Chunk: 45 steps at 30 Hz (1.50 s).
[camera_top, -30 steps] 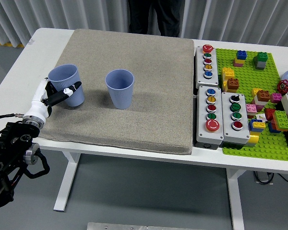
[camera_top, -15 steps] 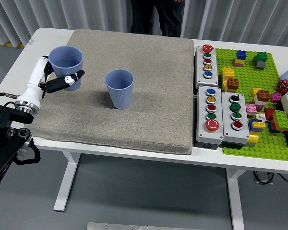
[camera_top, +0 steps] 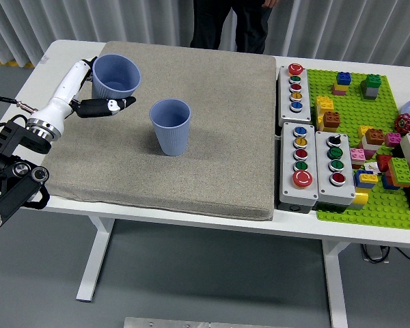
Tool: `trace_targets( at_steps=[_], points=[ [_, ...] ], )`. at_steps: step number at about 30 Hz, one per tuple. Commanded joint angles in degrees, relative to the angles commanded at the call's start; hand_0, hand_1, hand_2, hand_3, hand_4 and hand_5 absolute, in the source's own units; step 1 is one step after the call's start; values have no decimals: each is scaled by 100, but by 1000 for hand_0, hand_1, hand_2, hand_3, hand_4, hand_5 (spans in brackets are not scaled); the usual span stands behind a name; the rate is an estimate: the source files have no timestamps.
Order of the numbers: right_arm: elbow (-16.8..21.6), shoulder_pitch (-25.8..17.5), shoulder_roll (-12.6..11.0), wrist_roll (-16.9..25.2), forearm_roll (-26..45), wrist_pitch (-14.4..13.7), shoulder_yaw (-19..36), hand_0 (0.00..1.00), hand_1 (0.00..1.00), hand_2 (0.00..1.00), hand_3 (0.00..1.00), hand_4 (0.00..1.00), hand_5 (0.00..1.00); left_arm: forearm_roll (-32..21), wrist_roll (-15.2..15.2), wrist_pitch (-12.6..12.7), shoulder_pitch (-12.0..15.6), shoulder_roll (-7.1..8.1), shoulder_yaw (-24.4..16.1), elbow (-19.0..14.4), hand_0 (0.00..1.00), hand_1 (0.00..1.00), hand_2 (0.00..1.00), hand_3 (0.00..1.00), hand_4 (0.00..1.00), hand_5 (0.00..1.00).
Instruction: Pick cup pour cup place
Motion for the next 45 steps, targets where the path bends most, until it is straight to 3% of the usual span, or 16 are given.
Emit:
trace_targets(
  at_steps=[12, 23, 31, 36, 41, 45],
  points=[
    [0, 50, -8, 19, 90, -3, -30, 723, 689, 736, 699, 315, 302, 1407, 180, -94, -373, 76, 237, -183, 573, 520, 549, 589, 834, 131],
    [0, 82, -14, 25, 124, -11, -46, 724, 688, 735, 699, 315, 302, 2507, 248, 2, -656, 177, 536, -194, 574, 523, 554, 589, 833, 133],
    [0, 98, -15, 31, 165, -17, -71, 724, 689, 735, 700, 317, 300, 2893, 369, 275, -837, 258, 791, -77, 571, 526, 554, 588, 836, 138],
    [0, 101, -19, 34, 178, -17, -79, 723, 689, 736, 699, 319, 297, 3145, 371, 307, -925, 344, 1019, 39, 571, 527, 554, 587, 836, 138],
    [0, 98, -16, 36, 180, -19, -77, 723, 689, 736, 699, 319, 297, 3265, 366, 379, -922, 334, 1070, 167, 571, 527, 554, 587, 836, 138],
    [0, 105, -16, 31, 163, -17, -70, 723, 689, 736, 699, 320, 294, 3384, 433, 584, -943, 330, 1153, 250, 571, 528, 555, 587, 835, 140]
  ],
)
